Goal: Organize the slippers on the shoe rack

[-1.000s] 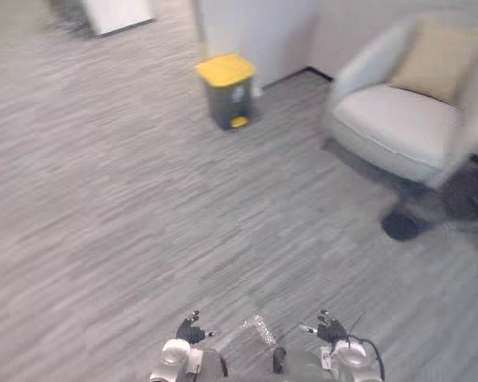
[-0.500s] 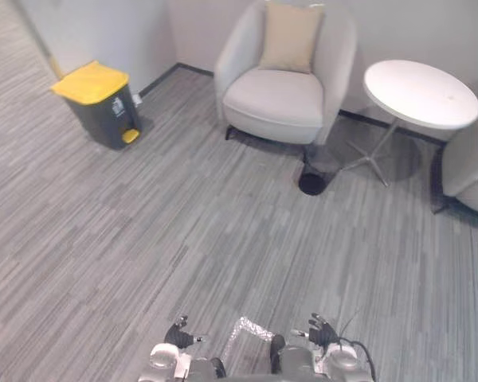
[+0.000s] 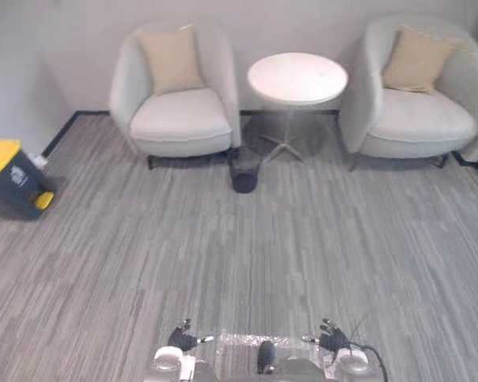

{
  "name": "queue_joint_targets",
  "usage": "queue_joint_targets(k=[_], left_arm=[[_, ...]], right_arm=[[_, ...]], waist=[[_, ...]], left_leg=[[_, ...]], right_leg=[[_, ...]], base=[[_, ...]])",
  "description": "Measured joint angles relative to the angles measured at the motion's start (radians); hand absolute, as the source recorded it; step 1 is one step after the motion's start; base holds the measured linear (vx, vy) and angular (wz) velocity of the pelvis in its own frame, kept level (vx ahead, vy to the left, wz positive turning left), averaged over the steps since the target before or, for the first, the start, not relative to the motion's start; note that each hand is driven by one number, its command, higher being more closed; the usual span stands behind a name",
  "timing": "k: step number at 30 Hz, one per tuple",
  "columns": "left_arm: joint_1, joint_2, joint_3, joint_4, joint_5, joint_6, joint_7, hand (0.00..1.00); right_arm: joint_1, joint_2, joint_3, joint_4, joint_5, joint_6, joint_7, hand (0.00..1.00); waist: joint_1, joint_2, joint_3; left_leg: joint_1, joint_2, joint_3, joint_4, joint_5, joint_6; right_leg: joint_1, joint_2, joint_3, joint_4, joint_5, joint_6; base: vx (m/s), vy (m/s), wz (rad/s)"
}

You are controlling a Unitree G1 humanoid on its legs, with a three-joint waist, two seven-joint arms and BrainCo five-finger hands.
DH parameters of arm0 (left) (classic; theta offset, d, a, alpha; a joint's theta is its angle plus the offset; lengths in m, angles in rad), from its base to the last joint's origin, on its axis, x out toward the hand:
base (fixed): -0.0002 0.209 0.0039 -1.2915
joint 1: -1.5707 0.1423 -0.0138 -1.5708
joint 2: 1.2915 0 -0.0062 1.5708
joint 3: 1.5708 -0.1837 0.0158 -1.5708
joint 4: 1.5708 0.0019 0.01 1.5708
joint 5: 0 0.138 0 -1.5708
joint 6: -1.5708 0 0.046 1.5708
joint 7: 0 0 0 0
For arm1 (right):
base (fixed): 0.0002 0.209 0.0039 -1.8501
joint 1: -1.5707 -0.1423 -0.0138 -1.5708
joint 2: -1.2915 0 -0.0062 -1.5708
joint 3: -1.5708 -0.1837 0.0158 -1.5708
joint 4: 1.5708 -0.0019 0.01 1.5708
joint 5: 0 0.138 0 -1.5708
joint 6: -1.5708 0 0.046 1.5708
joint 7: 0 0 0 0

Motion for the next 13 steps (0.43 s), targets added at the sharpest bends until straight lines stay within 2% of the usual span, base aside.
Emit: queue_joint_targets(k=[1, 2, 3, 4, 5, 8, 9, 13], left_arm=[[0.000, 0.000, 0.000, 0.000, 0.000, 0.000, 0.001, 0.00], [0.002, -0.002, -0.003, 0.001, 0.000, 0.000, 0.001, 0.00], [0.003, -0.004, -0.010, 0.002, -0.001, 0.000, 0.002, 0.00], [0.005, -0.010, -0.014, 0.004, -0.001, 0.000, 0.001, 0.00], [0.002, -0.008, -0.016, 0.004, -0.001, 0.000, 0.000, 0.00], [-0.002, -0.003, -0.018, 0.021, 0.000, 0.000, 0.000, 0.00], [-0.001, -0.002, -0.018, 0.026, 0.000, 0.001, 0.000, 0.00], [-0.001, -0.003, -0.018, 0.043, -0.001, 0.002, 0.002, 0.00]], right_arm=[[0.001, -0.002, 0.000, 0.000, 0.000, -0.001, -0.002, 0.00], [0.002, -0.005, 0.000, 0.000, 0.000, -0.001, -0.002, 0.00], [0.004, -0.009, -0.001, 0.000, 0.000, -0.001, -0.001, 0.00], [0.005, -0.015, -0.007, 0.000, 0.000, -0.002, -0.001, 0.00], [0.008, -0.016, -0.022, 0.001, 0.000, -0.001, -0.002, 0.00], [0.029, 0.000, -0.048, 0.001, 0.006, -0.006, -0.005, 0.00], [0.038, 0.006, -0.060, 0.003, 0.008, -0.004, -0.005, 0.00], [0.048, 0.006, -0.077, 0.008, 0.015, -0.002, -0.005, 0.00]], waist=[[0.001, 0.000, 0.000], [0.001, 0.006, -0.004], [0.000, 0.017, -0.010], [-0.001, 0.034, -0.016], [0.002, 0.037, -0.019], [-0.003, 0.020, -0.033], [-0.003, 0.004, -0.051], [-0.004, 0.014, -0.056]], left_leg=[[0.001, -0.025, -0.049, -0.049, -0.002, -0.002], [0.003, -0.028, -0.069, -0.095, 0.004, 0.006], [0.006, -0.019, -0.068, -0.136, 0.019, 0.029], [0.003, 0.000, -0.067, -0.181, 0.039, 0.032], [0.014, -0.002, -0.048, -0.183, 0.037, 0.016], [0.039, -0.021, -0.032, -0.235, 0.042, 0.026], [0.049, -0.031, -0.033, -0.265, 0.055, 0.028], [0.105, -0.038, -0.050, -0.305, 0.064, 0.030]], right_leg=[[-0.001, 0.000, 0.029, -0.004, 0.006, 0.009], [-0.004, 0.005, 0.042, -0.007, 0.010, 0.015], [-0.007, 0.013, 0.049, -0.008, 0.014, 0.017], [-0.008, 0.029, 0.049, -0.014, 0.024, 0.013], [0.006, 0.028, 0.061, -0.031, 0.038, 0.011], [0.041, 0.011, 0.056, -0.101, 0.085, 0.013], [0.045, 0.005, 0.054, -0.116, 0.091, 0.012], [0.075, 0.004, 0.037, -0.119, 0.088, 0.015]], base=[[0.00, 0.059, -0.98], [0.00, 0.062, -0.93], [0.00, 0.072, -0.75], [0.01, 0.114, -0.68], [0.03, 0.111, -0.50], [0.08, 0.114, -0.14], [0.11, 0.071, 0.05], [0.14, 0.057, 0.09]])
